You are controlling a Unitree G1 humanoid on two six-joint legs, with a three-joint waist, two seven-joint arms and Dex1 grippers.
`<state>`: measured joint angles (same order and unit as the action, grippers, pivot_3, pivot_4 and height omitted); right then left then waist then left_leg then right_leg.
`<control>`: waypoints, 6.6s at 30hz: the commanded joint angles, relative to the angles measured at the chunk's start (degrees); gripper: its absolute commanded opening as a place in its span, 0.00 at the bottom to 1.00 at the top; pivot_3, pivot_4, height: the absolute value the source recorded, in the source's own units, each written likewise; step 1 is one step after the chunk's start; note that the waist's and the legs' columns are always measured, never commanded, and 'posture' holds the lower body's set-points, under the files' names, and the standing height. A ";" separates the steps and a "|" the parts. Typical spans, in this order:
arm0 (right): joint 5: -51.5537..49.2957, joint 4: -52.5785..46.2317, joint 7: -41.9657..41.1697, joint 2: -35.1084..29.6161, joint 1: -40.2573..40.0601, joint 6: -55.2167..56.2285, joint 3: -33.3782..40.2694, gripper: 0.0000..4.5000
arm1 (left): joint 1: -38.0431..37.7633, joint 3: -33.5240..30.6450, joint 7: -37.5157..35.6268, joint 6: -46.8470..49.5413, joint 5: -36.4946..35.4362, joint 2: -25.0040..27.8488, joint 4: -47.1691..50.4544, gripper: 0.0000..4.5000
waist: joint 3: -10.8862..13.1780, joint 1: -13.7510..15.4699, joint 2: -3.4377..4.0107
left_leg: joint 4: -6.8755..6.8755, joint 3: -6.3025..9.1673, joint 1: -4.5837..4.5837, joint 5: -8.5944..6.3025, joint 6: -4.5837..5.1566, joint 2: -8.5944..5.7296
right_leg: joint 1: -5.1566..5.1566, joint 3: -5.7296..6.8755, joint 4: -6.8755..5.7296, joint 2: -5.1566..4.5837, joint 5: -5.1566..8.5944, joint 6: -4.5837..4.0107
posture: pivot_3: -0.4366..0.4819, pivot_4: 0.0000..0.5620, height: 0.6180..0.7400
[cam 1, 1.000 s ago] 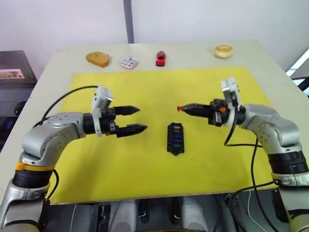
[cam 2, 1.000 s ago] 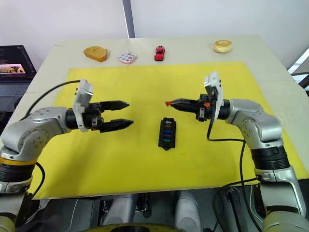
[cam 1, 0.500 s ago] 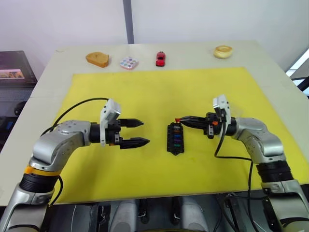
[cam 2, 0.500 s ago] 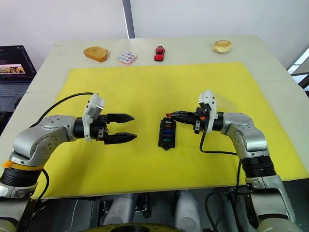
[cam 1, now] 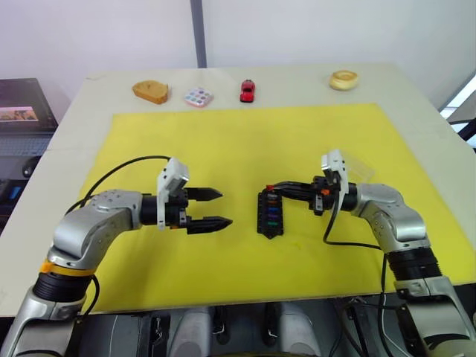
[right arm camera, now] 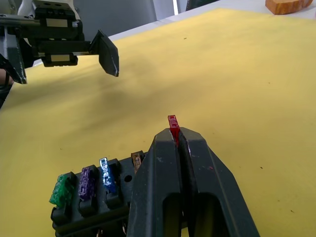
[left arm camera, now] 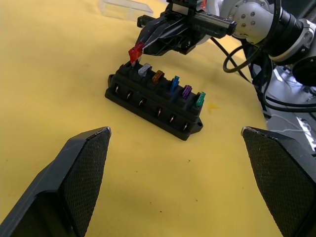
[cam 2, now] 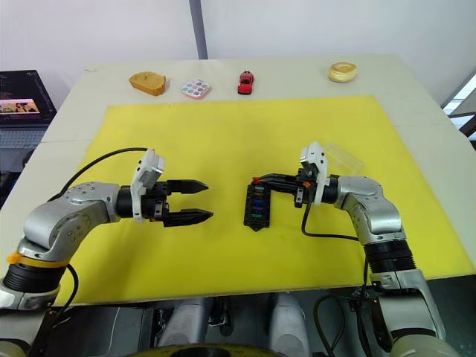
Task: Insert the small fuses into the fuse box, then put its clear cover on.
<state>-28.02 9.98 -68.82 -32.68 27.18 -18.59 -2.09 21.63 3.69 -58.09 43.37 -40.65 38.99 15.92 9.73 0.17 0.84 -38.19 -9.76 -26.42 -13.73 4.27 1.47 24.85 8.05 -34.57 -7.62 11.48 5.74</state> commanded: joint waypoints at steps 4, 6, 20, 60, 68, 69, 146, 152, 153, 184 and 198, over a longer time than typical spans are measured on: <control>0.96 1.74 -0.29 0.68 1.29 1.74 1.02 0.00 | -0.28 -1.51 0.41 0.29 -1.14 -0.55 2.04 0.99 | 0.00 -0.02 0.00 | -0.02 0.01 0.02 0.02 0.04 0.00 | -0.02 0.00 -0.02 0.00 0.00 0.00 | 0.48 0.27 1.00; 1.25 2.30 -0.41 0.78 1.46 2.06 0.93 0.00 | -0.26 -1.52 0.56 0.35 -1.17 -0.69 2.00 0.99 | 0.00 -0.01 0.00 | -0.02 0.01 0.02 0.04 0.06 0.00 | -0.02 0.00 -0.03 0.00 0.00 0.00 | 0.48 0.27 1.00; 0.28 1.83 -1.57 0.65 2.64 0.99 1.99 0.00 | -1.64 -2.28 1.82 1.53 -2.50 -1.01 3.11 0.99 | 0.00 -0.11 0.00 | -0.07 0.03 0.07 0.07 0.11 0.00 | -0.06 0.00 -0.12 0.00 0.00 0.00 | 0.48 0.27 1.00; 3.77 5.94 -4.12 2.12 5.48 4.40 0.32 0.00 | -3.20 -3.51 3.86 2.85 -3.93 -1.07 3.83 0.99 | 0.00 -0.89 0.00 | -0.14 0.07 0.11 0.10 0.13 -0.01 | -0.04 -0.02 -0.41 -0.02 0.07 -0.02 | 0.48 0.27 1.00; 5.10 7.51 -4.47 2.65 5.89 5.26 -0.55 0.00 | -3.21 -3.72 4.30 3.05 -4.01 -1.23 3.98 0.99 | 0.00 -0.91 0.00 | -0.14 0.07 0.12 0.10 0.12 -0.01 | -0.04 -0.02 -0.42 -0.01 0.07 -0.02 | 0.48 0.27 1.00; 5.24 7.74 -4.49 2.68 5.99 5.37 -0.61 0.00 | -3.24 -3.72 4.38 2.99 -3.97 -1.23 3.97 0.99 | 0.00 -0.90 0.00 | -0.14 0.07 0.12 0.10 0.12 -0.02 | -0.04 -0.02 -0.42 -0.01 0.07 -0.02 | 0.48 0.27 1.00; 5.10 7.05 -4.19 0.87 6.33 5.27 1.63 0.99 | -3.69 -5.25 5.88 3.35 -5.36 -1.63 2.62 1.00 | -0.01 -0.91 0.00 | -0.14 0.07 0.23 0.10 0.10 -0.02 | -0.14 -0.03 -0.43 -0.02 0.08 -0.03 | 0.48 0.27 1.00; -0.34 2.83 -4.05 -0.31 9.65 -5.18 3.64 0.99 | -2.01 -5.47 4.38 2.60 -4.15 -0.17 1.32 1.00 | -0.01 -0.99 0.00 | -0.14 0.07 0.23 0.10 0.11 -0.01 | -0.11 -0.05 -0.45 -0.02 0.08 -0.03 | 0.48 0.27 1.00; -0.95 1.81 -4.15 -0.32 9.92 -6.69 3.37 0.99 | -1.19 -5.35 3.92 2.18 -3.59 0.40 1.01 1.00 | -0.01 -0.98 0.00 | -0.14 0.08 0.23 0.11 0.10 0.00 | -0.10 -0.05 -0.47 -0.02 0.08 -0.04 | 0.48 0.27 1.00; 9.75 3.77 -1.62 1.46 8.17 -0.22 -3.94 0.01 | -1.91 -4.10 4.09 -1.73 1.93 0.31 2.62 1.00 | -0.01 -0.92 0.00 | -0.13 0.05 0.22 0.09 0.05 -0.03 | -0.07 -0.05 -0.50 -0.03 0.11 -0.08 | 0.48 0.27 1.00; 11.43 4.28 -2.52 0.31 4.75 3.11 -5.08 0.01 | -3.38 -4.64 4.58 -2.26 1.88 -0.01 2.25 1.00 | -0.04 -0.86 -0.03 | -0.13 0.06 0.40 0.03 -0.07 -0.02 | -0.24 -0.05 -0.47 -0.03 0.12 -0.07 | 0.48 0.27 1.00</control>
<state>-17.54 14.85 -70.39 -31.65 33.47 -15.34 -5.90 17.61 0.80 -53.50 42.09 -38.24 39.19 17.13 9.69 -0.68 0.81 -38.32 -9.70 -25.99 -13.71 4.20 1.45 24.59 8.01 -35.05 -7.66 11.60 5.67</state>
